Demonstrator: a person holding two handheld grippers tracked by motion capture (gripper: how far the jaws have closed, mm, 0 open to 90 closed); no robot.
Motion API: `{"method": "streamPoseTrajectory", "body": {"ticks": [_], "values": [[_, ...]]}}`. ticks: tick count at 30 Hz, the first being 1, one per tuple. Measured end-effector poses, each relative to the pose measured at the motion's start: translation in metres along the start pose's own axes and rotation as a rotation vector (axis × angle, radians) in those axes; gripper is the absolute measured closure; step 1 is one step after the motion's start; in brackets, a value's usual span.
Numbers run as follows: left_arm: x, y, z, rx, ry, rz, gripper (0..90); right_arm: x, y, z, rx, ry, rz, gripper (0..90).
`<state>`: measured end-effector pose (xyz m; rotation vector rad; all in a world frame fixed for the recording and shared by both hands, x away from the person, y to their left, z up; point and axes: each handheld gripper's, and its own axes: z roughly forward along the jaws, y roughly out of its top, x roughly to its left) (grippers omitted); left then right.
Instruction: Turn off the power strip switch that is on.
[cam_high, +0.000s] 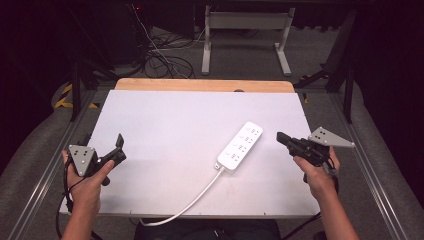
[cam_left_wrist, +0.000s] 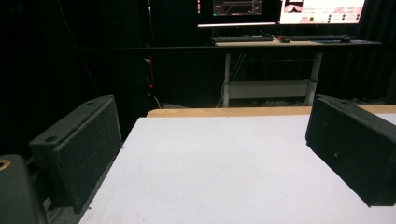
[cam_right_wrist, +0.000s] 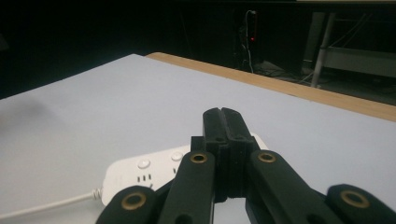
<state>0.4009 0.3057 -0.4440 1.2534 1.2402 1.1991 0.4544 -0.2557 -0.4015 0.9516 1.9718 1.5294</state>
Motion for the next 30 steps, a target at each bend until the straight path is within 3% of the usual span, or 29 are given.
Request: {"method": "streamPoseTrajectory", "body": {"ticks": [3, 14, 18, 21, 28, 30], "values": [[0.001, 0.000, 0.000, -0.001, 0.000, 0.002, 3.9, 0.006, 0.012, 0.009, 0.010, 0.028, -0.015, 90.0], [-0.001, 0.000, 0.000, 0.001, -0.001, 0.016, 3.9, 0.020, 0.020, 0.042, 0.102, 0.105, -0.047, 90.0], [0.000, -0.001, 0.000, 0.002, -0.002, 0.015, 3.9, 0.024, 0.020, 0.051, 0.127, 0.126, -0.050, 90.0], [0.000, -0.001, 0.000, 0.003, -0.001, 0.014, 4.0, 0.028, 0.017, 0.067, 0.174, 0.163, -0.065, 90.0], [0.000, -0.001, 0.000, 0.007, -0.006, 0.022, 4.1, 0.036, 0.016, 0.083, 0.206, 0.182, -0.076, 90.0], [0.000, -0.001, 0.000, 0.008, -0.007, 0.022, 4.1, 0.043, 0.013, 0.091, 0.243, 0.192, -0.095, 90.0]]}}
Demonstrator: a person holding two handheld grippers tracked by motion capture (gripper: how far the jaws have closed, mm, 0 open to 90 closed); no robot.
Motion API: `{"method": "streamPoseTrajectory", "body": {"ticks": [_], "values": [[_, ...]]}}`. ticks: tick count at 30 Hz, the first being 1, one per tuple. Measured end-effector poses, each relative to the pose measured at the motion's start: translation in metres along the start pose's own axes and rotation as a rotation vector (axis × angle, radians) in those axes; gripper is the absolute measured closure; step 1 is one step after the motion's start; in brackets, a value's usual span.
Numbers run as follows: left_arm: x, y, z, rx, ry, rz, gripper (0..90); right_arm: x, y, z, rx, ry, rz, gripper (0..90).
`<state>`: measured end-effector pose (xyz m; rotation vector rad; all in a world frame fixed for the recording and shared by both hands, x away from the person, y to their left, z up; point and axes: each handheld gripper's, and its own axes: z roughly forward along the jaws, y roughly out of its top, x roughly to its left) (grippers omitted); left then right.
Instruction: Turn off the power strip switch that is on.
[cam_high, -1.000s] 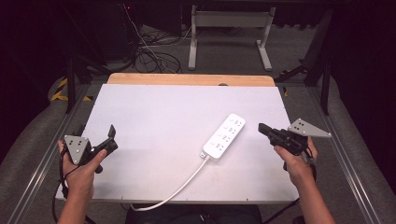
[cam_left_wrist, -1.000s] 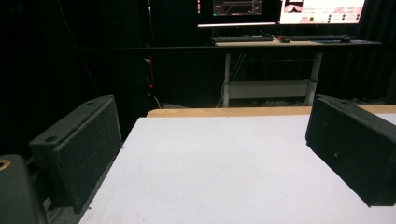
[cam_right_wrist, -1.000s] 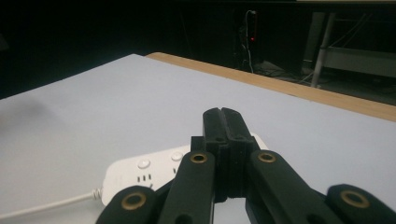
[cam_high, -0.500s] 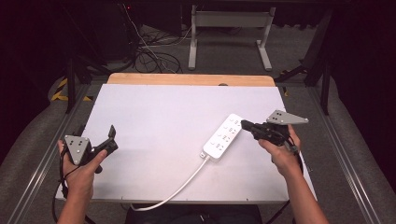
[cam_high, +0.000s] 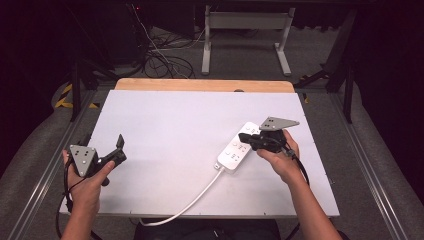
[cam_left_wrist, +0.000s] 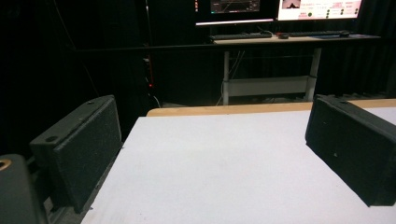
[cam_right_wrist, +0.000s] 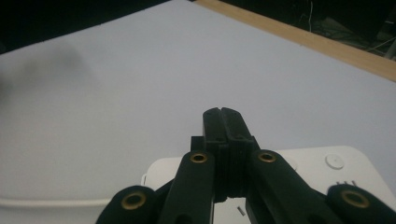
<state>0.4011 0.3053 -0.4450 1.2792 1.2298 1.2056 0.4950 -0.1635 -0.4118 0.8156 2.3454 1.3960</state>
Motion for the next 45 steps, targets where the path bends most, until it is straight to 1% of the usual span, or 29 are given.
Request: {"method": "streamPoseTrajectory", "body": {"ticks": [2, 3, 4, 5, 6, 7, 8, 9, 10, 11, 12, 15, 16, 17, 22, 27, 29, 33, 37, 39, 45], "values": [[0.000, 0.000, 0.000, 0.001, -0.002, 0.002, 4.2, 0.003, -0.001, 0.005, 0.020, 0.002, -0.005, 90.0], [0.000, 0.000, 0.000, 0.001, -0.003, 0.004, 4.2, 0.003, -0.001, 0.005, 0.020, 0.002, -0.005, 90.0], [0.000, 0.000, 0.000, 0.003, -0.003, 0.006, 4.2, 0.007, -0.002, 0.014, 0.043, 0.006, 0.001, 90.0], [0.000, 0.000, 0.000, 0.004, -0.003, 0.006, 4.2, 0.007, -0.002, 0.014, 0.043, 0.006, 0.001, 90.0], [0.000, 0.000, 0.000, 0.005, -0.003, 0.006, 4.1, 0.008, -0.003, 0.018, 0.063, 0.005, -0.004, 90.0], [0.000, 0.000, 0.000, 0.005, -0.002, 0.006, 4.1, 0.012, -0.007, 0.028, 0.108, -0.002, -0.018, 90.0], [0.000, 0.000, 0.000, 0.005, -0.002, 0.006, 4.1, 0.012, -0.007, 0.028, 0.108, -0.002, -0.018, 90.0], [0.001, 0.000, 0.000, 0.006, -0.003, 0.005, 4.2, 0.014, -0.010, 0.037, 0.149, -0.009, -0.031, 90.0], [0.001, 0.000, 0.000, 0.007, -0.003, 0.004, 4.2, 0.015, -0.012, 0.041, 0.163, -0.011, -0.034, 90.0], [0.001, -0.001, 0.000, 0.007, -0.003, 0.004, 4.2, 0.015, -0.012, 0.041, 0.163, -0.011, -0.034, 90.0], [0.000, -0.001, 0.000, 0.008, -0.004, 0.004, 4.2, 0.016, -0.015, 0.048, 0.186, -0.015, -0.047, 90.0], [0.000, -0.001, 0.000, 0.009, -0.006, 0.006, 4.2, 0.017, -0.016, 0.052, 0.201, -0.021, -0.047, 90.0], [0.000, -0.001, 0.000, 0.009, -0.006, 0.006, 4.2, 0.017, -0.018, 0.056, 0.219, -0.026, -0.054, 90.0], [0.000, -0.001, 0.000, 0.010, -0.006, 0.006, 4.2, 0.017, -0.019, 0.057, 0.224, -0.028, -0.056, 90.0], [0.000, -0.001, 0.001, 0.012, -0.007, 0.000, 4.1, 0.017, -0.020, 0.059, 0.226, -0.034, -0.062, 90.0], [0.000, -0.001, 0.001, 0.014, -0.007, 0.000, 4.1, 0.017, -0.021, 0.059, 0.224, -0.039, -0.056, 90.0], [0.001, -0.001, 0.001, 0.016, -0.007, 0.000, 4.1, 0.017, -0.023, 0.061, 0.219, -0.041, -0.042, 90.0], [0.000, -0.001, 0.001, 0.014, -0.007, -0.003, 4.1, 0.017, -0.024, 0.061, 0.213, -0.041, -0.033, 90.0], [0.000, -0.001, 0.000, 0.019, -0.008, 0.003, 4.1, 0.017, -0.025, 0.061, 0.211, -0.044, -0.028, 90.0], [0.000, -0.001, 0.000, 0.018, -0.008, 0.004, 4.1, 0.017, -0.025, 0.061, 0.204, -0.042, -0.011, 90.0], [0.000, -0.001, 0.000, 0.019, -0.008, 0.005, 4.1, 0.017, -0.025, 0.061, 0.205, -0.044, -0.007, 90.0]]}}
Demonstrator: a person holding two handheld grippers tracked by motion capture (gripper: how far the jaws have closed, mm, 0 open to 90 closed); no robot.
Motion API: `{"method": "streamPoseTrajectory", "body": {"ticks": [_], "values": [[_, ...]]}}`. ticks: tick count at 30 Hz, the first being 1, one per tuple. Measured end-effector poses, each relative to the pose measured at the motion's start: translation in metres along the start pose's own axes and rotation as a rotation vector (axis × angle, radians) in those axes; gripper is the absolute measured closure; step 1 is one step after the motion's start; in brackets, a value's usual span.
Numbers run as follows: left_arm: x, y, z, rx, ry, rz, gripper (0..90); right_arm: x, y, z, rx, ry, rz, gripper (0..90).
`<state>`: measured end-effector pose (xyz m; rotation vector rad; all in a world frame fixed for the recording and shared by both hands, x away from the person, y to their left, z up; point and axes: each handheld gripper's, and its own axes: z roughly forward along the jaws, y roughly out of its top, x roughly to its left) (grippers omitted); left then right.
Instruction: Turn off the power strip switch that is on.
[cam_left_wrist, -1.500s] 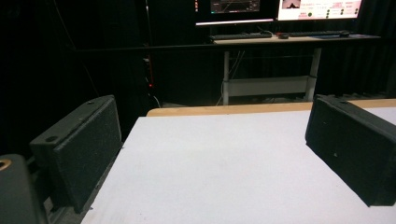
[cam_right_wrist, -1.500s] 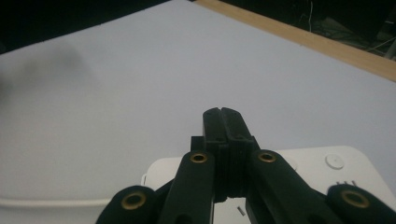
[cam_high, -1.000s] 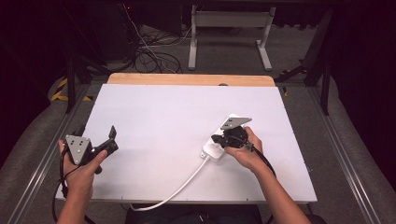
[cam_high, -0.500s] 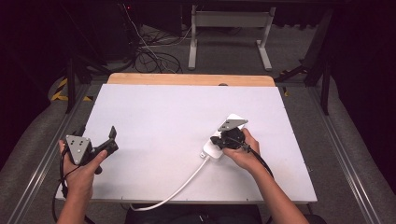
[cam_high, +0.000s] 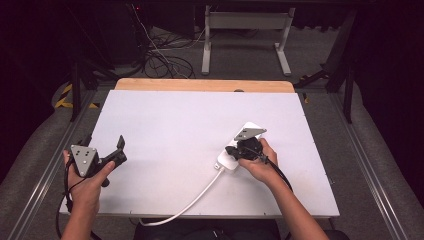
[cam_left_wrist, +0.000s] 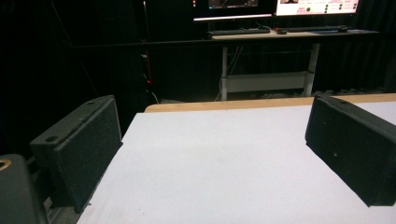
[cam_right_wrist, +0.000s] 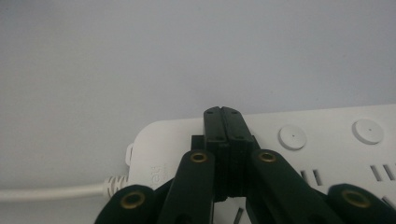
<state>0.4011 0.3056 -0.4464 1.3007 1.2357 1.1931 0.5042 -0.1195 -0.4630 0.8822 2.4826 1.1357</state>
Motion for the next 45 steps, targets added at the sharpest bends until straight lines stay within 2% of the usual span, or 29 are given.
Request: {"method": "streamPoseTrajectory", "body": {"ticks": [14, 20, 26, 29, 30, 33, 36, 40, 45], "values": [[-0.001, -0.001, 0.000, 0.008, -0.001, 0.002, 4.1, 0.005, 0.004, 0.000, 0.031, -0.037, 0.017, 90.0], [-0.001, -0.001, -0.001, 0.005, 0.002, -0.004, 4.1, 0.003, 0.002, -0.001, 0.031, -0.040, 0.027, 90.0], [-0.001, -0.001, -0.001, 0.005, 0.002, -0.007, 4.1, 0.008, 0.004, 0.000, 0.037, -0.067, 0.001, 90.0], [-0.001, -0.001, 0.000, 0.007, 0.002, 0.000, 4.1, 0.009, 0.005, 0.000, 0.047, -0.077, -0.022, 90.0], [-0.001, -0.001, 0.000, 0.007, 0.001, 0.002, 4.2, 0.013, 0.006, 0.001, 0.058, -0.098, -0.052, 90.0], [-0.001, -0.001, 0.000, 0.013, -0.002, 0.003, 4.3, 0.014, 0.006, 0.001, 0.067, -0.104, -0.066, 90.0], [-0.001, -0.001, 0.000, 0.012, -0.002, 0.003, 4.3, 0.015, 0.007, 0.002, 0.071, -0.102, -0.069, 90.0], [0.000, -0.001, 0.000, 0.011, -0.002, -0.002, 4.3, 0.019, 0.009, 0.003, 0.086, -0.122, -0.093, 90.0], [0.000, -0.001, 0.000, 0.009, -0.003, -0.002, 4.3, 0.017, 0.009, 0.002, 0.087, -0.113, -0.079, 90.0]]}}
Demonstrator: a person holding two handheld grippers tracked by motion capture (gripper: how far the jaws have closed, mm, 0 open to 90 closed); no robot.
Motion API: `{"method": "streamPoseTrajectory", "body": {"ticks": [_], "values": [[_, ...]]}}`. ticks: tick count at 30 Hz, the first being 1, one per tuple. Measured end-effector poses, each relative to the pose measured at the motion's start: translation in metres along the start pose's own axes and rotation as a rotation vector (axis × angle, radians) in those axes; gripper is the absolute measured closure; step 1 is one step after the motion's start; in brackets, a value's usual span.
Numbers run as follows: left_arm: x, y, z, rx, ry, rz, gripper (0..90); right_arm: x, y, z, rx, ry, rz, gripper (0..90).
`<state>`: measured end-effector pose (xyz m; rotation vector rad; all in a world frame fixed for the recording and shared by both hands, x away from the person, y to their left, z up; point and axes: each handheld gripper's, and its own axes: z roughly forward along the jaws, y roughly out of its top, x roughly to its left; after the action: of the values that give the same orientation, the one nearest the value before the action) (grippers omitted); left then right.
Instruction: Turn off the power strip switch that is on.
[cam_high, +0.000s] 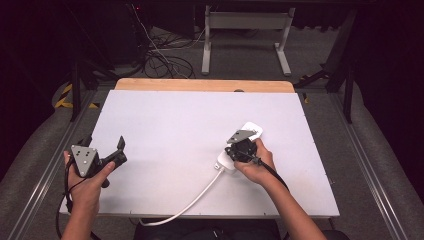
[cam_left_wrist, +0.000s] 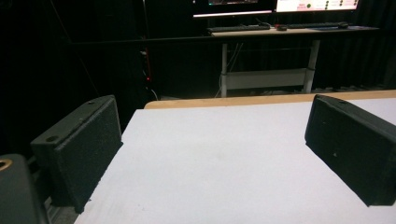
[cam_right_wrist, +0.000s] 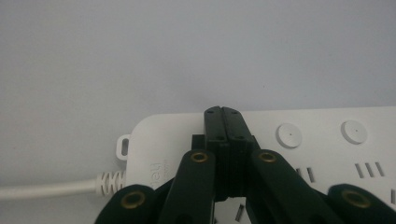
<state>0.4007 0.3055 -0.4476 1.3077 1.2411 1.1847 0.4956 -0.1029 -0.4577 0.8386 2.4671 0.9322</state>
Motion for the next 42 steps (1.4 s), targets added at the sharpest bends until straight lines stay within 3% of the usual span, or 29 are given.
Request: {"method": "streamPoseTrajectory", "body": {"ticks": [29, 42], "values": [[-0.0010, 0.0001, 0.0006, 0.005, -0.007, 0.004, 4.5, -0.0014, 0.0013, -0.0002, 0.005, 0.010, 0.004, 90.0], [-0.0014, 0.0002, 0.0011, 0.003, -0.014, 0.006, 4.6, 0.0020, 0.0012, -0.0004, 0.003, -0.014, -0.021, 90.0]]}}
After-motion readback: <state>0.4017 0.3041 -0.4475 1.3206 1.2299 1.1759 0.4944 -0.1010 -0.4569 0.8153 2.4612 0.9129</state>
